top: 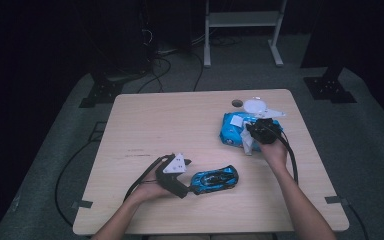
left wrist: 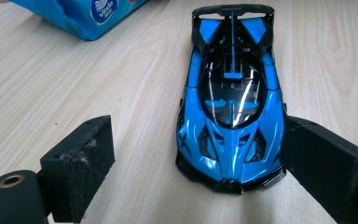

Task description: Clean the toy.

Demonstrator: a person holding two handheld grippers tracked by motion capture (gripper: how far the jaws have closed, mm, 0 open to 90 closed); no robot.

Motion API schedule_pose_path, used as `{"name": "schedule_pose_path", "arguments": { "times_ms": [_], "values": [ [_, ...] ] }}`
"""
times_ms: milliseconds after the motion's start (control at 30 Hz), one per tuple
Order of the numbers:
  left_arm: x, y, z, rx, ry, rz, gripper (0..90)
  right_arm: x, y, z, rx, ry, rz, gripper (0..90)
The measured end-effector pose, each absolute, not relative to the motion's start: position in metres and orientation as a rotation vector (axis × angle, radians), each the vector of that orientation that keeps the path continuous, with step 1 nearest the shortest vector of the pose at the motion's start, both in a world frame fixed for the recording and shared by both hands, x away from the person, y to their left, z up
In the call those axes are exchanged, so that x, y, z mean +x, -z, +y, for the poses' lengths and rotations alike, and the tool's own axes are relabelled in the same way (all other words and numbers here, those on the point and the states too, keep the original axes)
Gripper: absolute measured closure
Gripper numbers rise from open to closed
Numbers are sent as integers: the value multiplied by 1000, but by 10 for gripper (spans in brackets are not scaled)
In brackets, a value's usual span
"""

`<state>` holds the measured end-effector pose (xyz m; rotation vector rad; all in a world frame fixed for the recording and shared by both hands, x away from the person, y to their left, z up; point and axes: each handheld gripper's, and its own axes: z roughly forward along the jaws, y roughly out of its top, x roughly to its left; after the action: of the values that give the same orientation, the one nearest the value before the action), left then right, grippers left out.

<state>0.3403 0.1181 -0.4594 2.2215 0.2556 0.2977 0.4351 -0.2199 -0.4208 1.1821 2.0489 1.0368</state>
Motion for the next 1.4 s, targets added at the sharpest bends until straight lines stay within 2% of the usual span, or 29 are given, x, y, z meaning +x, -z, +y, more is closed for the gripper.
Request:
{"name": "schedule_pose_path", "arguments": {
  "times_ms": [300, 500, 533, 700, 733, 900, 1000, 1333, 1400],
  "values": [
    [339, 458, 119, 2219, -312, 265, 96, 425, 397, -227, 1111, -1166, 2058, 862],
    [335, 451, 120, 2189, -330, 269, 96, 404, 368, -231, 1012, -1284, 2075, 862],
    [335, 448, 120, 2186, -335, 270, 96, 390, 355, -233, 946, -1302, 2100, 861],
    [335, 447, 118, 2194, -334, 268, 95, 360, 341, -234, 853, -1351, 2180, 861],
    [333, 446, 116, 2201, -333, 267, 92, 345, 338, -232, 810, -1374, 2236, 861],
    [327, 448, 114, 2213, -332, 255, 90, 323, 343, -221, 740, -1417, 2397, 860],
    [326, 452, 113, 2220, -327, 252, 90, 316, 360, -202, 705, -1464, 2577, 860],
    [328, 463, 110, 2242, -277, 232, 96, 341, 409, -162, 722, -1276, 2828, 852],
    [329, 464, 110, 2246, -250, 234, 136, 343, 415, -156, 690, -1221, 2829, 838]
  ]
}}
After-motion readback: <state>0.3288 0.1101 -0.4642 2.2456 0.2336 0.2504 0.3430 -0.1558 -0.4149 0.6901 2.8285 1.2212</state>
